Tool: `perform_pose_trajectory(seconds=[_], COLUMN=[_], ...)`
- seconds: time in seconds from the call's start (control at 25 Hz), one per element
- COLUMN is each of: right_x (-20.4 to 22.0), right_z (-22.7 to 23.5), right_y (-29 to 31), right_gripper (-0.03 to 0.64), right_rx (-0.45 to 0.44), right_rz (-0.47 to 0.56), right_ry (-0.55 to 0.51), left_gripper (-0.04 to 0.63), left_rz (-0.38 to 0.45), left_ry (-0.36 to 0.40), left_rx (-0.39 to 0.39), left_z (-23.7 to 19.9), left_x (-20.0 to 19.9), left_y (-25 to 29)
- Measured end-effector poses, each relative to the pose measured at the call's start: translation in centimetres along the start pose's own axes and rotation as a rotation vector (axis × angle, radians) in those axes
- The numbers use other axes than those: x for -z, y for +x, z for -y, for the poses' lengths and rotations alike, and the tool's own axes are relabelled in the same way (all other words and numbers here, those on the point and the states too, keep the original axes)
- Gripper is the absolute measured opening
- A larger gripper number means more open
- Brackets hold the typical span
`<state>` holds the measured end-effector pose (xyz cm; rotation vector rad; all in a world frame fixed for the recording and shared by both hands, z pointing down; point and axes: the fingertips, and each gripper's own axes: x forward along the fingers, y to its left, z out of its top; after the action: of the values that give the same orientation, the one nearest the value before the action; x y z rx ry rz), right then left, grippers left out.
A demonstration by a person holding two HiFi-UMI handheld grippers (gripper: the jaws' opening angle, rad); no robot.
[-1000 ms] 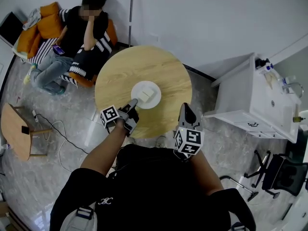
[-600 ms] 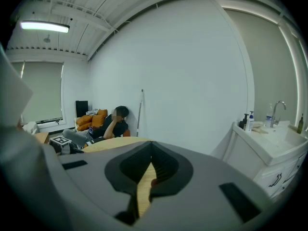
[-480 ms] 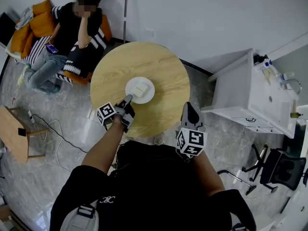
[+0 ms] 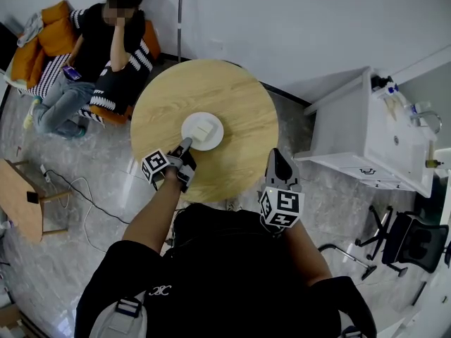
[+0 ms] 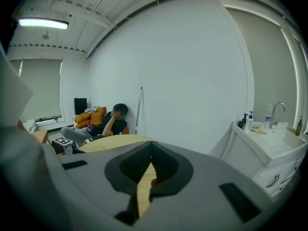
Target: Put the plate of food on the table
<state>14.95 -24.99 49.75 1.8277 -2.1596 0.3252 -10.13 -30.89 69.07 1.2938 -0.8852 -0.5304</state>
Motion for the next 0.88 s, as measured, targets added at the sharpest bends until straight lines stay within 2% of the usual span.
perform_pose_trajectory(seconds=[0.32, 0.6, 0.88], right_x=[0.4, 0.6, 0.9], right_z=[-0.1, -0.2, 0.0], right_y=[0.3, 0.5, 0.9], right_gripper=[0.008, 0.008, 0.008], right_rx=[0.010, 0.013, 0.011], right_rz=[-0.013, -0.023, -0.032], right_ry=[0.010, 0.018, 0.027], left_gripper=[0.026, 0.026, 0.024], left_rz=[-0.038, -0.039, -0.052], left_ry=[0.029, 0.023, 0.010], left_rx=[-0.051, -0.077, -0.139], left_z=[-0.6, -1.2, -2.2], left_x=[0.2, 0.0, 0.2], left_y=[0.6, 0.7, 0.8])
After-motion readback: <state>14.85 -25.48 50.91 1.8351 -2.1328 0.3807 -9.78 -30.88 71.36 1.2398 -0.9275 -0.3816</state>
